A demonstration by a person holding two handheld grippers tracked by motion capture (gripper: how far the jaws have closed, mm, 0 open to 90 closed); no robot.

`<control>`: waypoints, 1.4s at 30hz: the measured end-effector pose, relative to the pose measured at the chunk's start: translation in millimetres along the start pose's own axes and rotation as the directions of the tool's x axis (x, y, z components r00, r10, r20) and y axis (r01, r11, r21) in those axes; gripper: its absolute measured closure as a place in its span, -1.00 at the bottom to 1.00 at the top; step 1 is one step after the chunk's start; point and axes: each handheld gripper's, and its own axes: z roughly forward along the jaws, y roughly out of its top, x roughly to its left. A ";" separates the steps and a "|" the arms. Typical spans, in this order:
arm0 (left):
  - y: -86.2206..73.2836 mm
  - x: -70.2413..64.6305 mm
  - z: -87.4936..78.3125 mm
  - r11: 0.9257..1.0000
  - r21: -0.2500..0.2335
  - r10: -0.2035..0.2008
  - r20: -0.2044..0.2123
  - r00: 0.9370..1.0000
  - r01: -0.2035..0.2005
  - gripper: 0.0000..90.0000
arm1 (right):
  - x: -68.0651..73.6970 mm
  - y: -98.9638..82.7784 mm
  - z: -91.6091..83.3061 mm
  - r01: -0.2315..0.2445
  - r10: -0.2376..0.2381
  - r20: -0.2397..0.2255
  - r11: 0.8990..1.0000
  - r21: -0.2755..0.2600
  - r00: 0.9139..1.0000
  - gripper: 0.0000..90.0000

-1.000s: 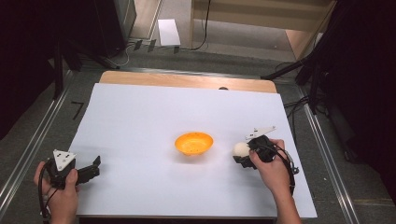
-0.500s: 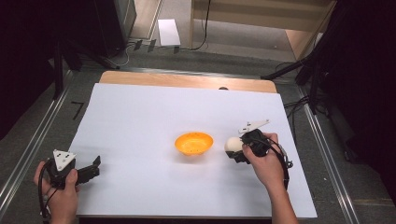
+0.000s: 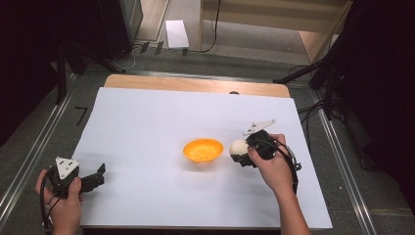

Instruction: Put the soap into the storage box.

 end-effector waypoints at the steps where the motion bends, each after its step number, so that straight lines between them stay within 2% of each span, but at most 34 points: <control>1: 0.0 0.1 -0.1 1.000 0.001 0.001 0.000 1.000 -0.001 -0.93 | 0.7 0.8 -0.1 -0.002 0.002 0.001 1.000 0.002 1.000 -0.46; 14: 0.1 0.0 0.2 1.000 0.001 0.002 0.000 1.000 -0.002 -0.93 | 8.0 14.1 3.0 0.024 -0.024 -0.019 1.000 -0.004 1.000 -0.46; 21: 0.1 0.1 0.3 1.000 0.002 0.002 0.000 1.000 -0.002 -0.93 | 15.7 24.8 10.1 0.050 -0.050 -0.035 0.999 -0.009 0.998 -0.46; 42: 0.1 0.3 0.1 1.000 0.003 0.000 0.002 1.000 0.000 -0.93 | 30.4 46.6 26.1 0.080 -0.080 -0.067 0.997 0.000 0.994 -0.46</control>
